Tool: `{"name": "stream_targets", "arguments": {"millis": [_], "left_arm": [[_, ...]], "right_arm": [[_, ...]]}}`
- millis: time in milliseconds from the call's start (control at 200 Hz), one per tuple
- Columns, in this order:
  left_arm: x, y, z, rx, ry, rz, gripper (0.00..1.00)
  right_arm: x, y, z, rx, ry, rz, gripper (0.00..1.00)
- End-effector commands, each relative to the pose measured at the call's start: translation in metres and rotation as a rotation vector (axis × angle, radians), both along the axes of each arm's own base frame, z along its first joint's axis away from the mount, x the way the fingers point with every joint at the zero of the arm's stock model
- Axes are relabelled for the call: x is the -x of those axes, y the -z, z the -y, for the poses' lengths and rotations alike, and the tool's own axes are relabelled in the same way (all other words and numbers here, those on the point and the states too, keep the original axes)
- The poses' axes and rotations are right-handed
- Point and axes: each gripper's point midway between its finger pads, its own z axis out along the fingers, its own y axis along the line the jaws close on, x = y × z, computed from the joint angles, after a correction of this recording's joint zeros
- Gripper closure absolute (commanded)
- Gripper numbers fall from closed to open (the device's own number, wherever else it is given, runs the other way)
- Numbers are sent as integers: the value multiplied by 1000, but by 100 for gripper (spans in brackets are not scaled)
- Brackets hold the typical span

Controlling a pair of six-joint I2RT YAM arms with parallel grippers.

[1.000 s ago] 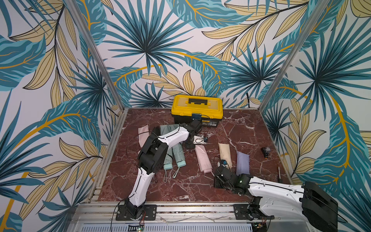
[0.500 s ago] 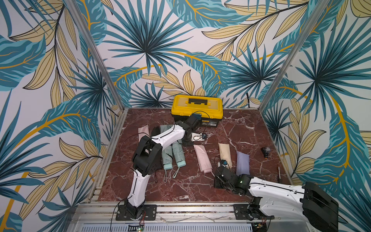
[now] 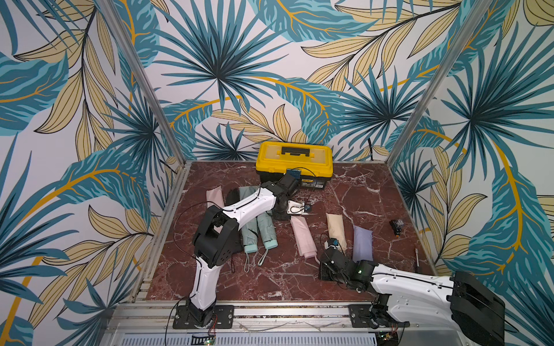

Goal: Take umbrellas out of sleeves
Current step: Take out the umbrella from the umbrella sleeve.

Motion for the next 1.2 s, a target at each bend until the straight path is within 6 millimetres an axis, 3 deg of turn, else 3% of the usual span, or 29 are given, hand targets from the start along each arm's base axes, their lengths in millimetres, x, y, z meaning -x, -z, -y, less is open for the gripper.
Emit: {"name": "stream_targets", "arguments": {"millis": [0, 431, 771, 856, 931, 1026, 1101, 1197], "left_arm": [[-4, 8, 6, -43, 29, 20, 50], [-14, 20, 17, -91, 30, 50, 51], [-10, 23, 22, -97, 54, 46, 75], [-8, 25, 22, -99, 59, 44, 75], [-7, 26, 22, -101, 62, 42, 67], [-7, 25, 22, -101, 61, 41, 68], [-6, 26, 23, -95, 59, 36, 73], [-7, 24, 24, -92, 52, 40, 89]], "right_arm": [[35, 38, 33, 130, -11, -150, 100], [35, 39, 32, 118, -10, -144, 100], [35, 40, 32, 116, -10, -142, 100], [35, 40, 32, 117, -11, -143, 100], [35, 40, 32, 116, -10, -142, 100], [35, 41, 32, 117, -10, -144, 100], [35, 41, 32, 116, -9, -143, 100], [35, 41, 32, 117, -9, -144, 100]]}}
